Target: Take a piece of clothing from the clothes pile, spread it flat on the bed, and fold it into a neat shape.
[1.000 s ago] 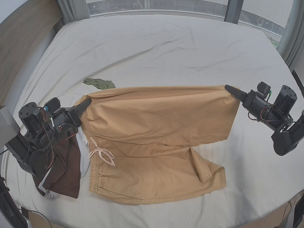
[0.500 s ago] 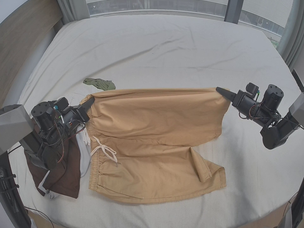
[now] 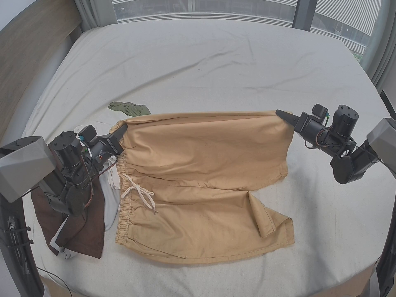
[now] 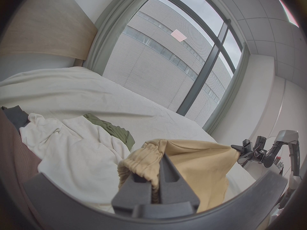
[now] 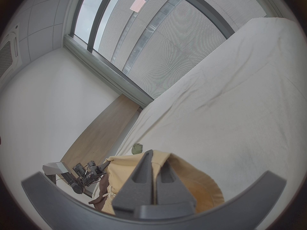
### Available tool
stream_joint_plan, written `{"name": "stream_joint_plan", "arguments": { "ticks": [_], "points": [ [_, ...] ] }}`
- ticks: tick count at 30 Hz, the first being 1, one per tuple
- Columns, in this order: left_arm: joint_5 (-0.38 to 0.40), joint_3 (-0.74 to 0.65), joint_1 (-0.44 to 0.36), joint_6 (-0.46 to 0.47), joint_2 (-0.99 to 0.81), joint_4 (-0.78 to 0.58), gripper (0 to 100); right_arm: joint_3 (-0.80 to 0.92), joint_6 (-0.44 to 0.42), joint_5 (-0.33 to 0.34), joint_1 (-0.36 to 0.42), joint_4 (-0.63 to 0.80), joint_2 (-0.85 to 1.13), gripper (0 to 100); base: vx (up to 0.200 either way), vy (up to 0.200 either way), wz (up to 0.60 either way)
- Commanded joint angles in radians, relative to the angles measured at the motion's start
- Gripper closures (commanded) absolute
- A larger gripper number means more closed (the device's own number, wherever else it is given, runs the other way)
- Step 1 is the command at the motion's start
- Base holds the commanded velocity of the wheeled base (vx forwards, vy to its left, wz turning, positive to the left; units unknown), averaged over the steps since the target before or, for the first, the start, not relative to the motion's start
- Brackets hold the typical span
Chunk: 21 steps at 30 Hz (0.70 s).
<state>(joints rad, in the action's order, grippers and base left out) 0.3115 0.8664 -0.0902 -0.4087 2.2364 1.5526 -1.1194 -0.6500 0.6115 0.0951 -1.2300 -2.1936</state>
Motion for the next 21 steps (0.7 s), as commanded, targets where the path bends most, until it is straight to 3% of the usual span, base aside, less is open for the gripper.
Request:
{"name": "stream_joint_plan", "arguments": {
  "ticks": [1, 11, 12, 13, 17, 21],
  "points": [
    [-0.003, 0.028, -0.002, -0.018, 0.019, 0.001, 100, -0.054, 0.0, -0.001, -0.008, 0.004, -0.06, 100, 0.0, 0.0, 0.0],
    [-0.005, 0.043, 0.009, -0.025, 0.043, 0.001, 100, -0.108, 0.0, -0.002, -0.003, 0.004, -0.092, 100, 0.0, 0.0, 0.0],
    [-0.005, 0.042, 0.009, -0.025, 0.045, 0.001, 0, -0.108, 0.0, -0.002, -0.002, 0.004, -0.09, 100, 0.0, 0.0, 0.0],
    [-0.006, 0.043, 0.009, -0.025, 0.048, 0.001, 0, -0.108, 0.0, -0.002, -0.002, 0.004, -0.09, 0, 0.0, 0.0, 0.0],
    [-0.005, 0.049, 0.01, -0.03, 0.049, 0.003, 0, -0.134, 0.001, -0.082, 0.003, -0.005, -0.092, 0, 0.0, 0.0, 0.0],
    [-0.006, 0.036, 0.012, -0.024, 0.034, 0.004, 0, -0.037, 0.027, -0.09, 0.006, -0.026, -0.052, 0, 0.0, 0.0, 0.0]
  ]
}}
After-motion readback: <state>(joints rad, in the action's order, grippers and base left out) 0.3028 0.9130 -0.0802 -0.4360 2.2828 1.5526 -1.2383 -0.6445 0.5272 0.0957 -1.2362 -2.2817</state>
